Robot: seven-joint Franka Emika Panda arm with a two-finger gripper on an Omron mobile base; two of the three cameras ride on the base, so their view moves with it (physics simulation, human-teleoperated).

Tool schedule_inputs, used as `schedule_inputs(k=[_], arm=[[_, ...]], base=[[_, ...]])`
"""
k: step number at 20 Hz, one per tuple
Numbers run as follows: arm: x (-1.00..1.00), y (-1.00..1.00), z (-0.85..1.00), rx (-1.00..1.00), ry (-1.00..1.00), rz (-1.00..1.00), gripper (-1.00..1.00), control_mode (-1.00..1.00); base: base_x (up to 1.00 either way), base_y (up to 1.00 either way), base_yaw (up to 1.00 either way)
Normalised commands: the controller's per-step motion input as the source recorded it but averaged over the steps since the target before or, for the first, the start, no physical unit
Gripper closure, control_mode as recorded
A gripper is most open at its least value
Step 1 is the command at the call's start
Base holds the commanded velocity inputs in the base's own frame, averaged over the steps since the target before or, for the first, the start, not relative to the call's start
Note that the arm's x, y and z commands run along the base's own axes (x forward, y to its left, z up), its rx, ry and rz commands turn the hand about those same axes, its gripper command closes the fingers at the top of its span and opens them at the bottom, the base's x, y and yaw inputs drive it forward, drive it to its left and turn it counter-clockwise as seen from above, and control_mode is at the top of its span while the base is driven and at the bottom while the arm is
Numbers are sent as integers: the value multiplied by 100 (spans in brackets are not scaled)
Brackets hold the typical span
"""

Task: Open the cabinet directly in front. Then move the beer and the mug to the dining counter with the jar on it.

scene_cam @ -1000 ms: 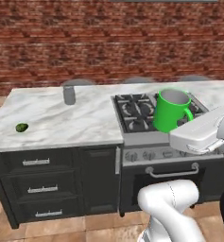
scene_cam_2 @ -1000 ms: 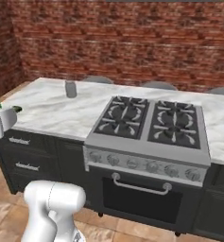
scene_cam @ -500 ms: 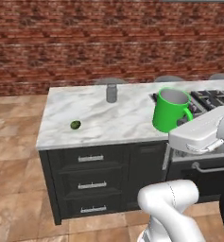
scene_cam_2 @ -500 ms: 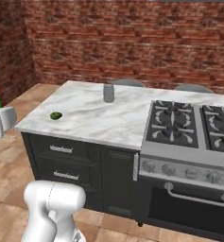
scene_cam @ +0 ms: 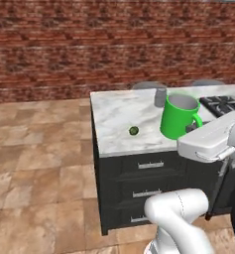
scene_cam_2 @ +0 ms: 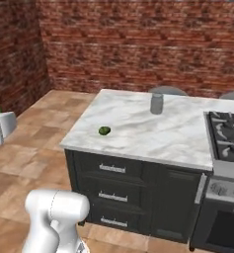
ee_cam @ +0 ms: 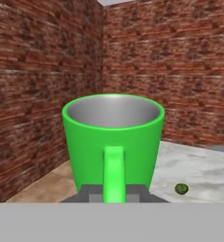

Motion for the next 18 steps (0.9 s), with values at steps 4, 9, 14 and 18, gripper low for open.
schedule_inputs(k=[4, 9, 14, 18], arm=[[0, 0, 0, 0, 0, 0, 100, 100], [0, 0, 0, 0, 0, 0, 100, 100], [0, 0, 0, 0, 0, 0, 100, 100], [0, 0, 0, 0, 0, 0, 100, 100]], base=[[67, 100, -9], [82, 100, -12], [80, 100, -15], [96, 100, -47]])
